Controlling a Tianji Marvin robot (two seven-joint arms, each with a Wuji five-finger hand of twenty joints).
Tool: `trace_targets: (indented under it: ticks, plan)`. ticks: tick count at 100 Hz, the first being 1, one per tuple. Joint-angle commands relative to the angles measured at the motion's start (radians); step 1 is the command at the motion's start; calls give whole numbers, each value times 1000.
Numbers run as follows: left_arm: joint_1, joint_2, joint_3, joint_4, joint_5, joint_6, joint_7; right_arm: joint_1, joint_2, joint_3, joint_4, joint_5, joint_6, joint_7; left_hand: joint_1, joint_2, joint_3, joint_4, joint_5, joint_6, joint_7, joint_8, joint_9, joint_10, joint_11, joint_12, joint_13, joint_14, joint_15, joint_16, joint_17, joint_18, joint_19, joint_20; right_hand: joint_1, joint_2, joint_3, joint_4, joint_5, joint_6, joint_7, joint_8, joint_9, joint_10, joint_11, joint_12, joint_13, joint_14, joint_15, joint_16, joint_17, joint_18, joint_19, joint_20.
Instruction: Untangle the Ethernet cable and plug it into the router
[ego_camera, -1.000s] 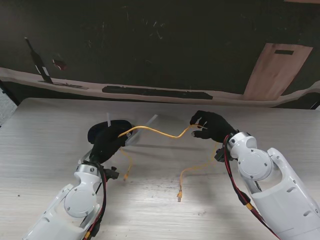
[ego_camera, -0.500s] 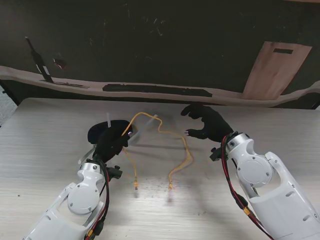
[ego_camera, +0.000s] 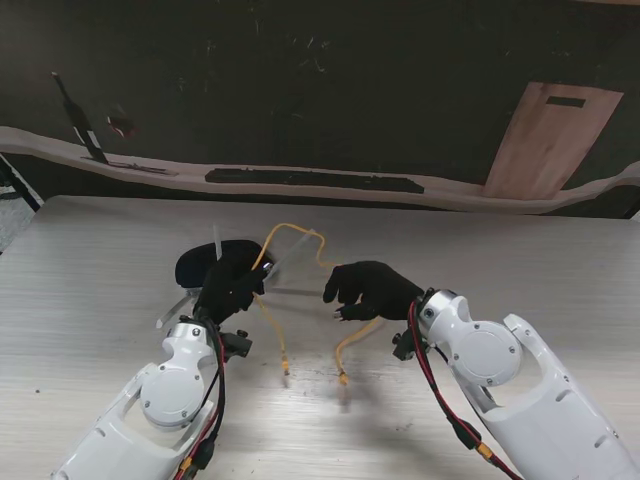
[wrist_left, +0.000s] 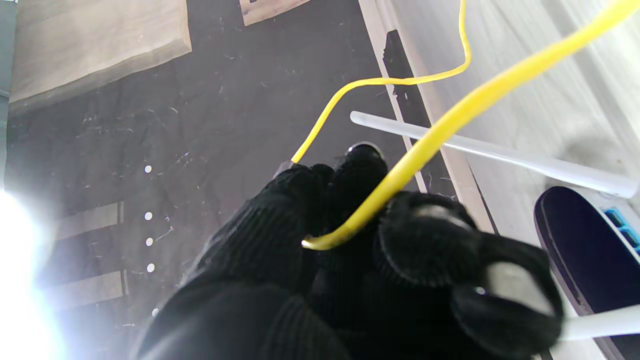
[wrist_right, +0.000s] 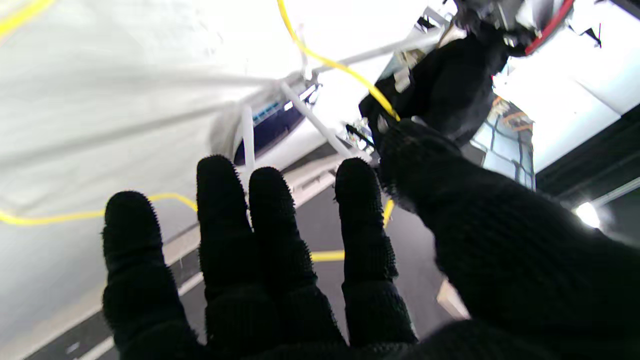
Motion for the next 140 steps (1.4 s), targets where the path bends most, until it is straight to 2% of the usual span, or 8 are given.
trace_targets:
  ticks: [1, 19, 28, 70, 101, 122, 134, 140]
  plan:
    - [-2, -7, 7, -11, -13, 7, -15, 5, 0, -24, 22, -8, 6, 2, 17, 20, -29, 17, -13, 0, 1, 8, 34, -1, 31, -8, 37, 106, 2, -14, 11, -2, 96, -23, 11, 17, -4, -27, 6, -15, 26, -17, 22, -12, -7, 14, 25, 10, 11, 12, 7, 38, 30, -3]
    - [-3, -3, 10, -12, 0, 7, -22, 39, 0, -69, 57, -20, 18, 8, 12, 12, -38, 23, 0, -11, 5, 8, 40, -11, 51, -3, 36, 151, -4, -16, 9, 32, 92, -24, -18, 21, 20, 28, -12, 16, -7, 0, 11, -14, 0, 18, 29, 11, 19, 14, 12, 40, 62, -9]
    - [-3, 0, 10, -14, 33, 12, -23, 49, -6, -69, 62, -34, 2, -22, 5, 8, -36, 26, 6, -26, 4, 5, 43, -15, 57, 0, 36, 152, -3, -15, 8, 43, 92, -22, -39, 16, 34, 95, -30, 25, -63, 132, -5, -18, 7, 21, 23, 4, 21, 15, -9, 31, 133, -52]
    - [-10, 30, 18, -22, 150, 20, -85, 114, -43, -56, 67, -87, -110, -202, -14, 0, -23, 25, 34, -94, -32, -20, 50, -21, 66, 10, 36, 145, 10, -9, 10, 33, 104, -11, -48, -43, 93, 90, -165, 22, -59, 168, -137, -47, 9, 27, -71, -70, -48, -2, -128, -78, 235, -191]
    - [-15, 59, 24, -39, 227, 0, -165, 173, -49, -109, 105, -59, -155, -203, -18, 3, -28, 25, 38, -114, -62, -28, 45, -22, 59, 10, 36, 135, 9, -13, 10, 32, 104, -11, -41, -110, 112, 82, -269, 7, -61, 163, -269, -95, -24, 14, -189, -162, -190, -55, -230, -297, 63, -397]
    - [-22, 65, 35, -45, 244, -6, -184, 225, -48, -158, 144, -40, -185, -178, -19, 4, -30, 26, 39, -120, -71, -28, 42, -23, 55, 11, 36, 136, 6, -14, 10, 31, 101, -12, -45, -145, 113, 76, -306, -1, -58, 164, -295, -109, -22, 15, -207, -180, -205, -61, -278, -379, 39, -448]
    - [-25, 67, 38, -44, 248, -9, -190, 250, -46, -183, 159, -17, -189, -152, -20, 4, -32, 26, 41, -127, -75, -28, 41, -23, 52, 12, 36, 136, 3, -15, 10, 31, 101, -12, -38, -161, 116, 75, -336, -5, -57, 164, -304, -106, -20, 15, -195, -161, -202, -60, -268, -358, 53, -461]
    - [-25, 67, 38, -42, 250, -12, -188, 258, -45, -193, 164, -7, -187, -137, -19, 5, -32, 26, 43, -130, -75, -27, 41, -23, 51, 12, 36, 137, 2, -15, 10, 31, 101, -12, -26, -156, 112, 77, -349, -2, -52, 163, -305, -104, -18, 15, -116, -97, -166, -48, -214, -248, 115, -457]
